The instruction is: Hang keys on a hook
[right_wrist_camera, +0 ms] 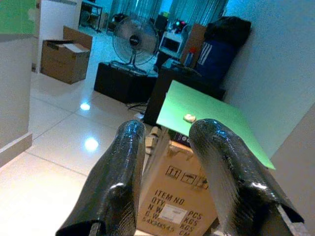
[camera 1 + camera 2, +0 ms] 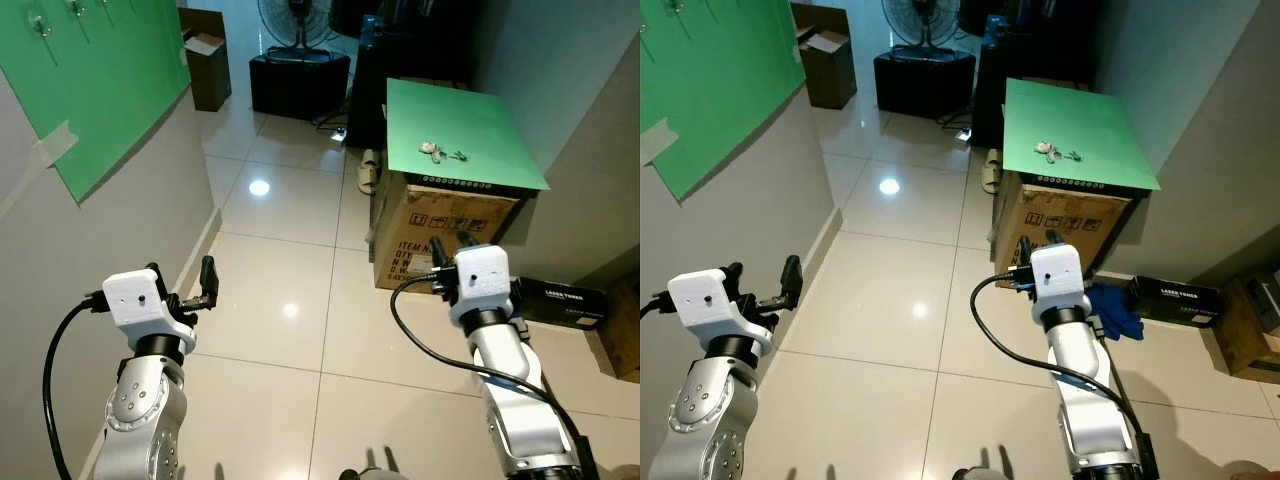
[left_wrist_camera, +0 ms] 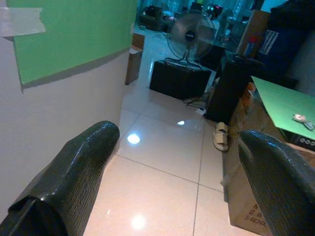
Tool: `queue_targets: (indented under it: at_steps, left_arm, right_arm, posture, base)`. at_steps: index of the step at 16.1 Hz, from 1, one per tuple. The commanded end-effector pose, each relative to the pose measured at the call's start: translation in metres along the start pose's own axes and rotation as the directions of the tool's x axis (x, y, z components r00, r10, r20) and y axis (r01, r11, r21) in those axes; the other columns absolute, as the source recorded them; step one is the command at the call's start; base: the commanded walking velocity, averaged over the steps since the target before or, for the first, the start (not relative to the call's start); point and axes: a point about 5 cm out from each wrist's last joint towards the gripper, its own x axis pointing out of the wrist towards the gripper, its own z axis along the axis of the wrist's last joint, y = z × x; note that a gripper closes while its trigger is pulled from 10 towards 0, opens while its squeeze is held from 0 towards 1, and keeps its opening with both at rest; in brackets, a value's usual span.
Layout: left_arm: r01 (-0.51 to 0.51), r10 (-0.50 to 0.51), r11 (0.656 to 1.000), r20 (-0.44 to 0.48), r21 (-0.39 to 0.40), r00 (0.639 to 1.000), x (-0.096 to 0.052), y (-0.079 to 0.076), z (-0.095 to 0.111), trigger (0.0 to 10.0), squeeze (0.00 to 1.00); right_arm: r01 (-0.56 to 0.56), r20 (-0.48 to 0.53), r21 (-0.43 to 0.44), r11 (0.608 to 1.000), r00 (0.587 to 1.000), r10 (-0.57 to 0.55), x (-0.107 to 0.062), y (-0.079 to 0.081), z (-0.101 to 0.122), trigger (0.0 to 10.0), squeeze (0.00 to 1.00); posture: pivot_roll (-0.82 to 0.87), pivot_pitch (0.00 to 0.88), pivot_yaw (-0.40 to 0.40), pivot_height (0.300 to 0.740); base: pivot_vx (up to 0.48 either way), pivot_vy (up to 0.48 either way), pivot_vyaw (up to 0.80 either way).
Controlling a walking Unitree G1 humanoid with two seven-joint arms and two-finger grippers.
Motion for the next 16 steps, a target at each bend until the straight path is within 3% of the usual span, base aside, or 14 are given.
queue_targets:
  at_steps: [1,6,16]
  left_arm:
    - [-0.014,0.014,1.000,0.017,0.017,1.000,0.002,0.001,0.001,10.0,0.00]
    - [-0.003,0.002,1.000,0.056,0.030,0.998,0.012,-0.005,-0.005,10.0,0.00]
    - [0.017,-0.017,0.997,-0.008,0.074,1.000,0.008,-0.005,-0.021,10.0,0.00]
  right_arm:
    - [0.016,0.007,-0.012,1.000,1.000,-0.016,0.003,-0.005,0.000,10.0,0.00]
    - [0.030,0.028,0.004,1.000,0.999,-0.030,0.008,0.000,-0.012,10.0,0.00]
    - [0.025,0.018,0.002,1.000,1.000,-0.025,0.010,0.001,-0.020,10.0,0.00]
  posture:
    - [-0.07,0.000,-0.037,0.740]
    - [-0.06,0.000,-0.029,0.740]
    - [-0.06,0.000,-0.028,0.740]
  base:
    - [0.000,0.000,0.00]
    - [0.000,0.000,0.00]
    - [0.000,0.000,0.00]
